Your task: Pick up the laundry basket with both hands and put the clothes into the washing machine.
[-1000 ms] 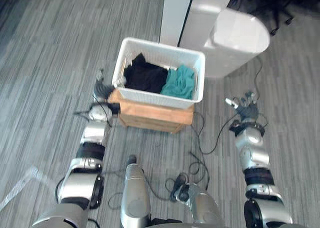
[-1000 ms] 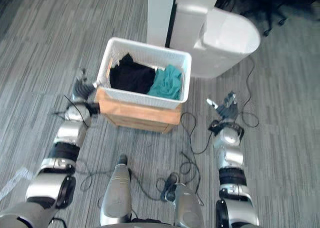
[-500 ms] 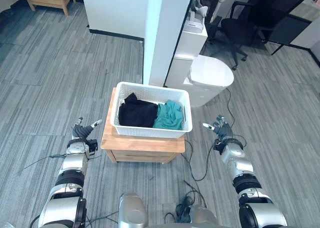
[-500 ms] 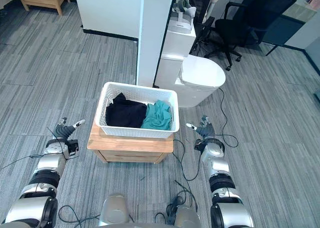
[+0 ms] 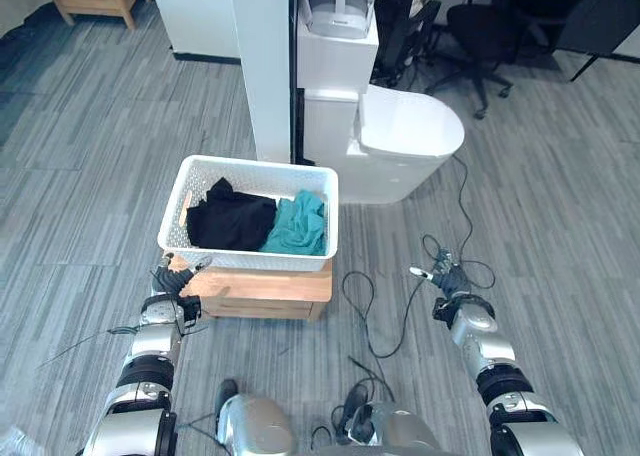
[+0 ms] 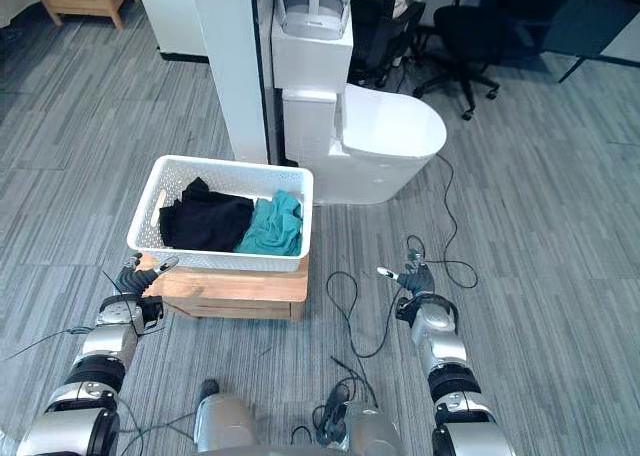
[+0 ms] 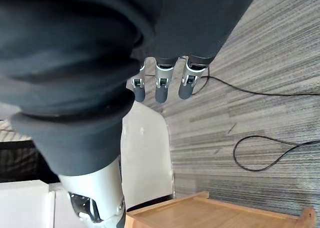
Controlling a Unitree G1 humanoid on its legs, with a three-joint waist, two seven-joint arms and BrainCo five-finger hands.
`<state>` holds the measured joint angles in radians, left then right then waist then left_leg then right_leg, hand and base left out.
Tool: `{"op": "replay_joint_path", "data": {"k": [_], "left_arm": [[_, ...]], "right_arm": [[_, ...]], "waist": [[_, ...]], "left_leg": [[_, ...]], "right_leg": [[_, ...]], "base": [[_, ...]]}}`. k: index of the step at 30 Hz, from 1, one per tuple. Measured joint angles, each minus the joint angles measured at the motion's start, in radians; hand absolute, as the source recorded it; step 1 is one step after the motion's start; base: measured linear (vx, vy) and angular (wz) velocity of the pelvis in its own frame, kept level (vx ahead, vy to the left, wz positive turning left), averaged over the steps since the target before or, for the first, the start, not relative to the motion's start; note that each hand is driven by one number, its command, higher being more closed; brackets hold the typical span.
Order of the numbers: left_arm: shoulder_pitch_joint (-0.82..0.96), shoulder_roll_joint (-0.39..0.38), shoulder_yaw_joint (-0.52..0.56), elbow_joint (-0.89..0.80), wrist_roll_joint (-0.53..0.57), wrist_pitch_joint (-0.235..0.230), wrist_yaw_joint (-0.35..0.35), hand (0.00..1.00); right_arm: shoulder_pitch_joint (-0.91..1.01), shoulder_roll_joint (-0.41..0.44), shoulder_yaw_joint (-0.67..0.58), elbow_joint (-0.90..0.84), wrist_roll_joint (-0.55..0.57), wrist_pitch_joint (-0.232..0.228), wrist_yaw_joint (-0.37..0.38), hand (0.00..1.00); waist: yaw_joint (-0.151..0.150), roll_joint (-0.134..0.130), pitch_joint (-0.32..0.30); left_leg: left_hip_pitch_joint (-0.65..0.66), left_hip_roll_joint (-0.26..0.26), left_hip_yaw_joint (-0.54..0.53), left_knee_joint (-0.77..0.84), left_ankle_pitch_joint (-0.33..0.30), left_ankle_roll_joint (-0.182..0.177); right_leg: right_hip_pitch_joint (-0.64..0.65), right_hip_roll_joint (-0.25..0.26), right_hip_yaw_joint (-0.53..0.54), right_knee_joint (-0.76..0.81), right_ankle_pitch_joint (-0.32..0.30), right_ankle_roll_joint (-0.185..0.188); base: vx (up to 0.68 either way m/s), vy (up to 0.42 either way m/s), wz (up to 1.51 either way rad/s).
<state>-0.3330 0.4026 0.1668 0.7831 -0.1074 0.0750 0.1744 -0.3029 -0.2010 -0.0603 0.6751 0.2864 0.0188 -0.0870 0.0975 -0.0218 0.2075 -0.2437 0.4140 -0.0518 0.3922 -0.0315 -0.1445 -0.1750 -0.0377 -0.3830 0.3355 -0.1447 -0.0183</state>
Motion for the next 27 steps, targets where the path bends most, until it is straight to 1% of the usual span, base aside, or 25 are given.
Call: {"op": "replay_joint_path", "data": {"k": [2, 3, 4, 5, 6, 7, 8, 9, 10, 11, 13, 16, 19, 22, 24, 25, 27], "left_arm": [[-0.002, 0.000, -0.001, -0.037, -0.001, -0.005, 0.001, 0.00], [-0.017, 0.000, -0.002, -0.046, -0.001, -0.014, 0.001, 0.00], [-0.041, 0.000, -0.002, -0.045, -0.001, -0.014, 0.002, 0.00], [-0.054, 0.000, -0.002, -0.045, -0.001, -0.014, 0.004, 0.00], [-0.088, 0.008, 0.000, -0.042, -0.001, -0.015, 0.005, 0.00], [-0.129, 0.024, 0.001, -0.030, -0.006, -0.016, 0.012, 0.00], [-0.146, 0.033, 0.001, -0.026, -0.008, -0.016, 0.016, 0.00], [-0.170, 0.048, 0.003, -0.025, -0.008, -0.015, 0.027, 0.00], [-0.181, 0.054, 0.003, -0.025, -0.008, -0.015, 0.032, 0.00], [-0.210, 0.055, 0.004, -0.025, -0.008, -0.015, 0.052, 0.00], [-0.259, 0.056, 0.010, -0.027, -0.006, -0.013, 0.080, 0.00], [-0.368, 0.055, 0.014, -0.050, -0.005, -0.013, 0.115, 0.00], [-0.441, 0.055, -0.012, -0.050, -0.007, -0.013, 0.115, 0.00], [-0.508, 0.055, -0.056, -0.068, -0.006, -0.014, 0.116, 0.00], [-0.564, 0.055, -0.081, -0.065, -0.003, -0.014, 0.115, 0.00], [-0.602, 0.054, -0.100, -0.057, -0.003, -0.015, 0.108, 0.00], [-0.658, 0.054, -0.130, -0.017, -0.007, -0.015, 0.087, 0.00]], "right_arm": [[-0.010, -0.003, -0.002, 0.000, 0.002, -0.003, -0.005, 0.00], [-0.026, -0.007, -0.007, 0.000, 0.015, -0.007, -0.007, 0.00], [-0.045, -0.012, -0.019, 0.004, 0.029, -0.012, -0.008, 0.00], [-0.057, -0.018, -0.024, 0.009, 0.037, -0.012, -0.013, 0.00], [-0.075, -0.023, -0.030, 0.011, 0.054, -0.015, -0.025, 0.00], [-0.100, -0.021, -0.032, 0.028, 0.071, -0.015, -0.035, 0.00], [-0.112, -0.019, -0.032, 0.033, 0.077, -0.015, -0.041, 0.00], [-0.145, -0.010, -0.045, 0.046, 0.081, -0.015, -0.044, 0.00], [-0.164, -0.007, -0.053, 0.053, 0.090, -0.015, -0.046, 0.00], [-0.197, -0.003, -0.069, 0.056, 0.110, -0.017, -0.046, 0.00], [-0.259, -0.001, -0.078, 0.061, 0.147, -0.022, -0.047, 0.00], [-0.371, -0.002, -0.126, 0.079, 0.223, -0.052, -0.073, 0.00], [-0.413, -0.004, -0.149, 0.102, 0.263, -0.053, -0.089, 0.00], [-0.464, -0.005, -0.149, 0.144, 0.275, -0.052, -0.089, 0.00], [-0.520, -0.006, -0.148, 0.173, 0.276, -0.052, -0.088, 0.00], [-0.559, -0.006, -0.147, 0.183, 0.276, -0.049, -0.087, 0.00], [-0.597, -0.005, -0.140, 0.184, 0.276, -0.040, -0.085, 0.00]], "waist": [[0.005, -0.021, 0.013], [0.008, -0.034, 0.028], [0.011, -0.030, 0.044], [0.017, -0.021, 0.054], [0.033, -0.014, 0.070], [0.046, -0.027, 0.085], [0.056, -0.034, 0.091], [0.063, -0.038, 0.100], [0.068, -0.037, 0.104], [0.084, -0.037, 0.117], [0.091, -0.027, 0.139], [0.098, -0.014, 0.179], [0.104, -0.005, 0.187], [0.108, 0.008, 0.200], [0.109, 0.011, 0.206], [0.109, 0.016, 0.225], [0.109, 0.016, 0.235]], "left_leg": [[-0.026, -0.055, -0.034, 0.017, -0.026, -0.017], [-0.046, -0.113, -0.037, -0.002, -0.034, -0.009], [-0.065, -0.160, -0.038, -0.053, -0.029, -0.005], [-0.065, -0.178, -0.039, -0.089, -0.015, -0.001], [-0.068, -0.186, -0.030, -0.114, -0.007, -0.007], [-0.081, -0.198, -0.024, -0.115, -0.003, -0.001], [-0.088, -0.204, -0.021, -0.112, -0.003, 0.000], [-0.101, -0.212, -0.015, -0.104, -0.004, 0.002], [-0.108, -0.215, -0.014, -0.098, -0.006, 0.004], [-0.112, -0.223, -0.007, -0.089, -0.007, 0.006], [-0.121, -0.228, -0.002, -0.074, -0.011, 0.013], [-0.159, -0.241, -0.005, -0.068, -0.007, 0.023], [-0.194, -0.243, -0.005, -0.069, 0.005, 0.034], [-0.219, -0.242, -0.023, -0.060, 0.008, 0.031], [-0.245, -0.240, -0.033, -0.060, 0.015, 0.027], [-0.251, -0.239, -0.041, -0.060, 0.018, 0.025], [-0.272, -0.231, -0.050, -0.058, 0.020, 0.021]], "right_leg": [[0.014, -0.026, -0.007, -0.014, 0.002, -0.003], [0.014, -0.050, -0.007, -0.025, 0.007, 0.003], [0.012, -0.062, -0.008, -0.032, 0.018, 0.020], [0.010, -0.063, -0.008, -0.032, 0.022, 0.027], [0.000, -0.059, 0.005, -0.036, 0.031, 0.043], [-0.008, -0.066, 0.010, -0.065, 0.053, 0.061], [-0.007, -0.067, 0.015, -0.083, 0.062, 0.061], [-0.003, -0.068, 0.020, -0.115, 0.086, 0.071], [-0.002, -0.069, 0.024, -0.128, 0.098, 0.076], [0.000, -0.072, 0.032, -0.146, 0.111, 0.082], [0.000, -0.076, 0.035, -0.156, 0.124, 0.084], [-0.035, -0.083, 0.032, -0.156, 0.130, 0.080], [-0.070, -0.088, 0.028, -0.143, 0.131, 0.079], [-0.090, -0.089, 0.013, -0.124, 0.132, 0.082], [-0.111, -0.086, -0.002, -0.120, 0.132, 0.082], [-0.113, -0.084, -0.010, -0.117, 0.132, 0.082], [-0.130, -0.081, -0.020, -0.113, 0.132, 0.082]], "base": [[0.08, -0.037, 0.27], [0.05, 0.098, 0.20], [0.05, 0.134, 0.15], [0.04, 0.228, -0.03], [0.02, 0.215, -0.11], [0.02, 0.207, -0.13], [0.00, 0.164, -0.04], [-0.01, 0.132, -0.03], [-0.01, 0.151, -0.05], [-0.02, 0.122, -0.10], [-0.06, 0.099, -0.09], [-0.13, 0.086, -0.02], [-0.05, 0.014, 0.03], [0.00, -0.015, 0.11], [-0.01, -0.034, 0.12], [-0.02, -0.034, 0.11], [-0.03, -0.038, 0.08]]}}
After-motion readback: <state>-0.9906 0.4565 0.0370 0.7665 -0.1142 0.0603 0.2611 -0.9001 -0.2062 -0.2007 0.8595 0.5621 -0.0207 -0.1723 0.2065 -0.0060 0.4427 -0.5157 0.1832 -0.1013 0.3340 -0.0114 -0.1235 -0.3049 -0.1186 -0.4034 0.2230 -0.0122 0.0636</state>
